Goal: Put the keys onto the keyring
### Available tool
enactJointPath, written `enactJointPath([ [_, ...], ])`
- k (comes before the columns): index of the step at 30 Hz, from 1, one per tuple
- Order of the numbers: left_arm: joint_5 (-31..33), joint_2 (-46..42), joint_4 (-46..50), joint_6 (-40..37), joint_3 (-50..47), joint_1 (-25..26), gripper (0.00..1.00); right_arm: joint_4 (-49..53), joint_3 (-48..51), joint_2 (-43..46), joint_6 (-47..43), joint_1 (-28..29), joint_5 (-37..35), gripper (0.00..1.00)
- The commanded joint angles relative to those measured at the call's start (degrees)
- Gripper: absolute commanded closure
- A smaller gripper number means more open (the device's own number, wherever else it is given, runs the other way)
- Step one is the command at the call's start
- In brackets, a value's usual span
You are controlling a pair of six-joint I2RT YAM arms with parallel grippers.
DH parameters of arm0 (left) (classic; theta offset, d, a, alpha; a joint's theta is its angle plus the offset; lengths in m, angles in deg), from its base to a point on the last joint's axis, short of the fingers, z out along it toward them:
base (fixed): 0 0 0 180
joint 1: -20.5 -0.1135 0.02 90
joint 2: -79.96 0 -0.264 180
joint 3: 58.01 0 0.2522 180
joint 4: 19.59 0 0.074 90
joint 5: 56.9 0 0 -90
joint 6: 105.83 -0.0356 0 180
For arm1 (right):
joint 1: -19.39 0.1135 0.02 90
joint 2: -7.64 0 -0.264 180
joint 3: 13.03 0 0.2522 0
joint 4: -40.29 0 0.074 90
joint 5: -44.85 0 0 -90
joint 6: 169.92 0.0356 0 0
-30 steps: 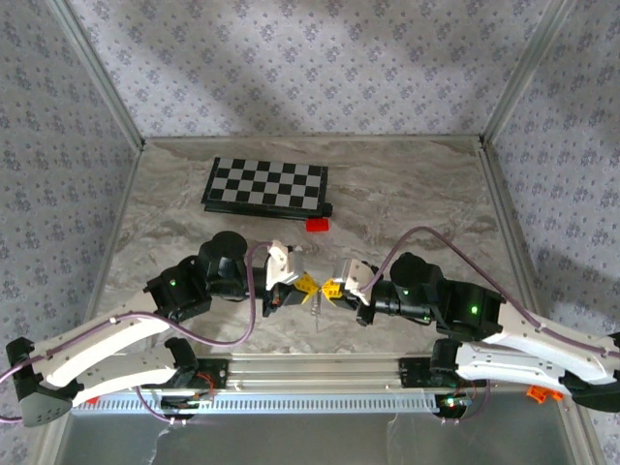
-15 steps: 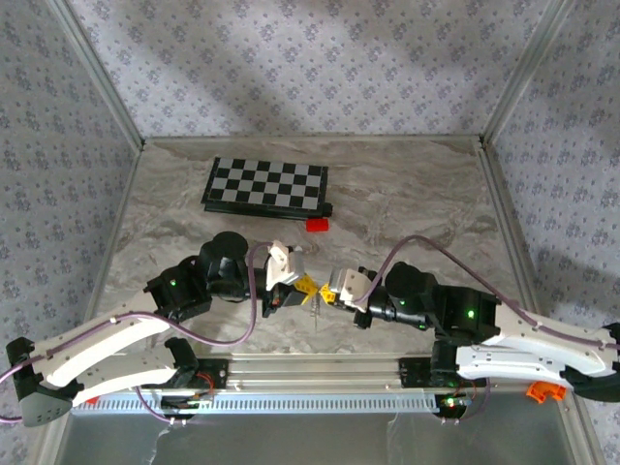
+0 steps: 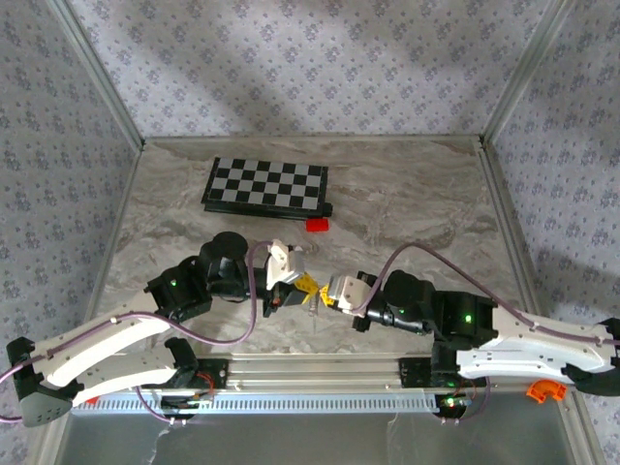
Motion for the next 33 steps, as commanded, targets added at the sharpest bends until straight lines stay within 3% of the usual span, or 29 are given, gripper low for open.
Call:
enactJointPath([
  [1, -0.9, -1.5, -5.4, 0.7, 0.1, 0.6, 1.00, -0.1, 1.2, 1.0, -0.8, 0.5, -3.1, 1.00],
  [11, -0.4, -2.1, -9.7, 2.5, -1.9, 0.7, 1.00, -1.1, 1.8, 1.4, -0.6, 1.3, -4.2, 0.88],
  [33, 0.0, -1.7, -20.8, 7.3, -6.3, 1.1, 1.00, -5.2, 4.7, 4.1, -1.5, 3.8, -7.6, 0.85],
])
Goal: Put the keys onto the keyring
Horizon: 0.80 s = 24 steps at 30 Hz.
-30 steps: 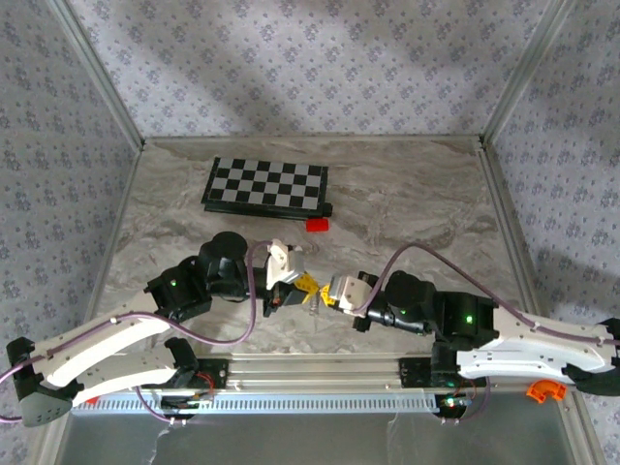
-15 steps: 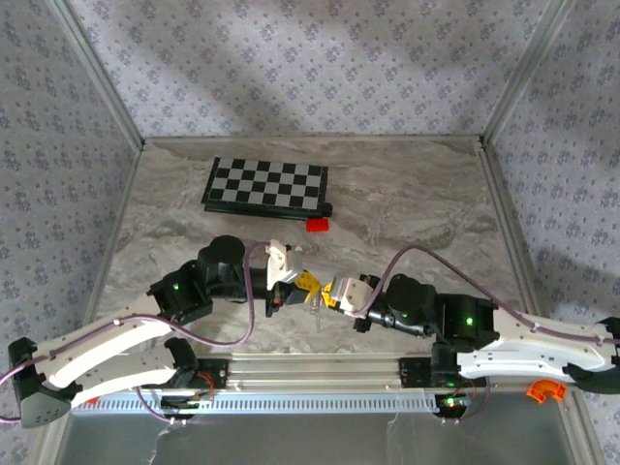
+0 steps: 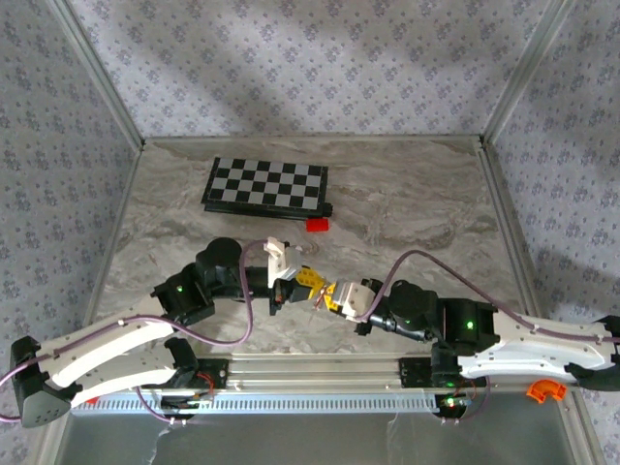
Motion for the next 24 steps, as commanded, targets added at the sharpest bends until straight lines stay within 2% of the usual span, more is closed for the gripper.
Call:
enactJointPath([
  [1, -0.5, -0.8, -5.1, 1.3, 0.0, 0.7, 1.00, -1.9, 0.4, 1.3, -0.9, 0.6, -1.8, 0.85],
  [5, -0.9, -1.0, -5.0, 1.0, 0.2, 0.7, 1.00, -1.6, 0.8, 2.6, 0.0, 0.6, -2.6, 0.84],
  [12, -1.6, -2.2, -5.5, -0.1, -0.2, 0.7, 1.00, -2.1, 1.1, 8.2, 2.8, 0.8, -1.9, 0.66],
  [18, -3.7, -4.3, -6.5, -1.0, -0.7, 0.7, 1.00, -4.3, 1.1, 12.3, 3.7, 0.7, 3.5, 0.68],
  [24, -6.2, -4.5, -7.6, -0.6, -0.7, 0.7, 1.00, -5.3, 0.2, 10.5, 4.0, -0.4, 6.7, 0.69],
])
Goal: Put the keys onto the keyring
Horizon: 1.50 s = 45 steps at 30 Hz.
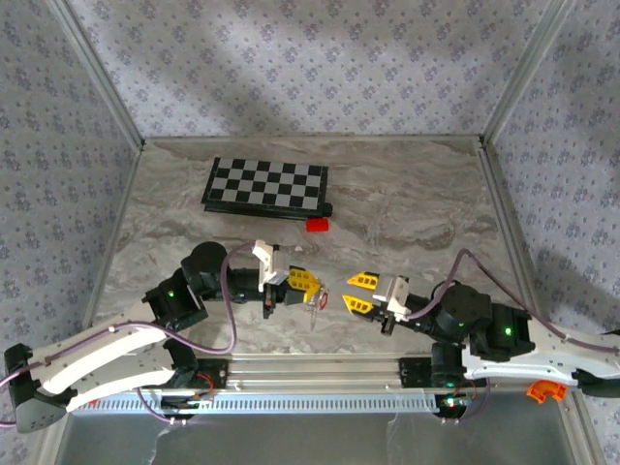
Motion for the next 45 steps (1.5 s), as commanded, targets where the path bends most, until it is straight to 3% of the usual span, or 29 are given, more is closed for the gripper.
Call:
enactJointPath([
  [1, -2.9, -0.9, -3.8, -0.5, 0.3, 0.4, 1.00, -1.5, -1.0, -1.6, 1.5, -0.8, 3.5, 0.68],
  [7, -3.8, -0.8, -4.4, -0.3, 0.0, 0.4, 1.00, -3.2, -1.2, -3.3, 1.9, -1.6, 5.6, 0.67],
  [17, -4.1, -0.5, -4.4, 0.0, -0.3, 0.5, 1.00, -5.1, -0.7, -4.1, 2.5, -3.6, 7.2, 0.75],
  [35, -4.5, 0.4, -4.8, -0.1, -0.2, 0.5, 1.00, -6.5, -0.6, -7.1, 3.5, -8.1, 14.7, 0.69],
  [45, -4.6, -0.1, -4.7, 0.1, -0.4, 0.5, 1.00, -5.9, -1.4, -8.7, 3.4, -9.1, 14.4, 0.79],
])
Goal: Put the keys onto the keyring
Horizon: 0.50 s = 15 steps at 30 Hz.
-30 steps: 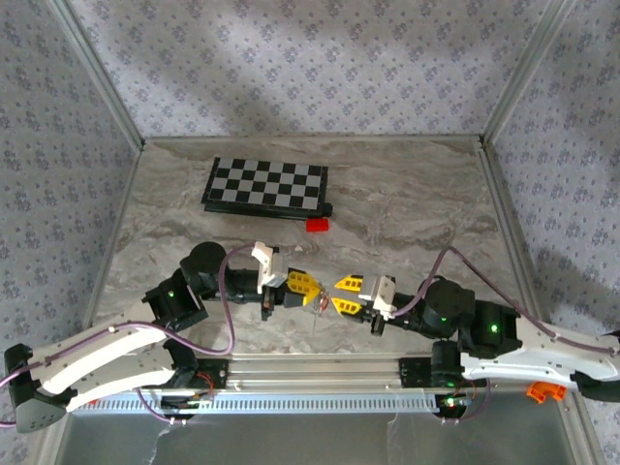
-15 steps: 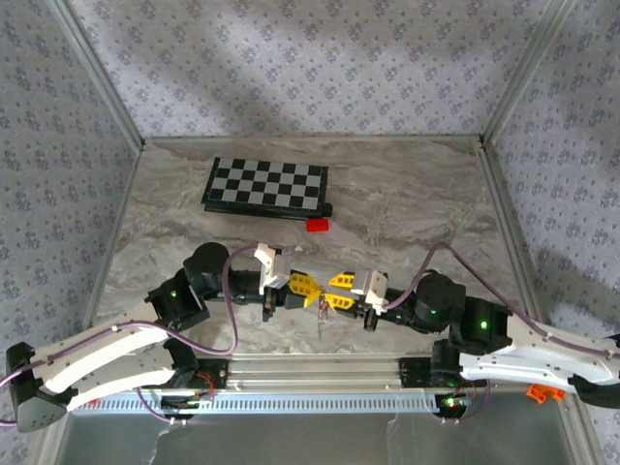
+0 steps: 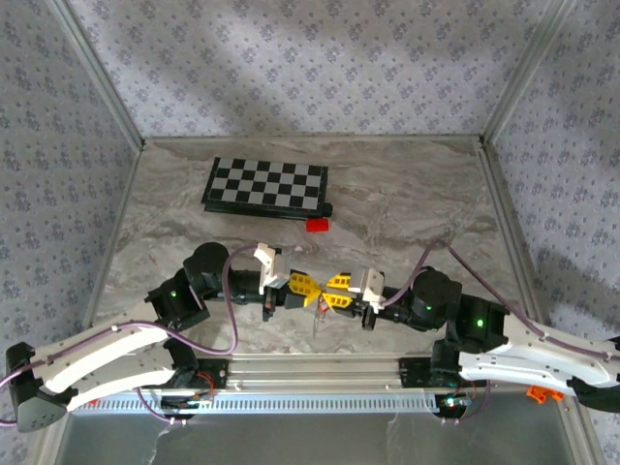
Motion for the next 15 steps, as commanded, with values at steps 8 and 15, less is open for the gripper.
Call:
enactJointPath([
  [8, -1.2, -0.2, -2.1, -0.9, 0.6, 0.6, 1.00, 1.1, -2.6, -0.6, 0.7, -0.9, 0.0, 0.94],
  [15, 1.1, 0.8, 8.0, -5.3, 3.4, 1.1, 0.98, 8.0, -5.9, -1.7, 1.9, -1.6, 0.3, 1.00],
])
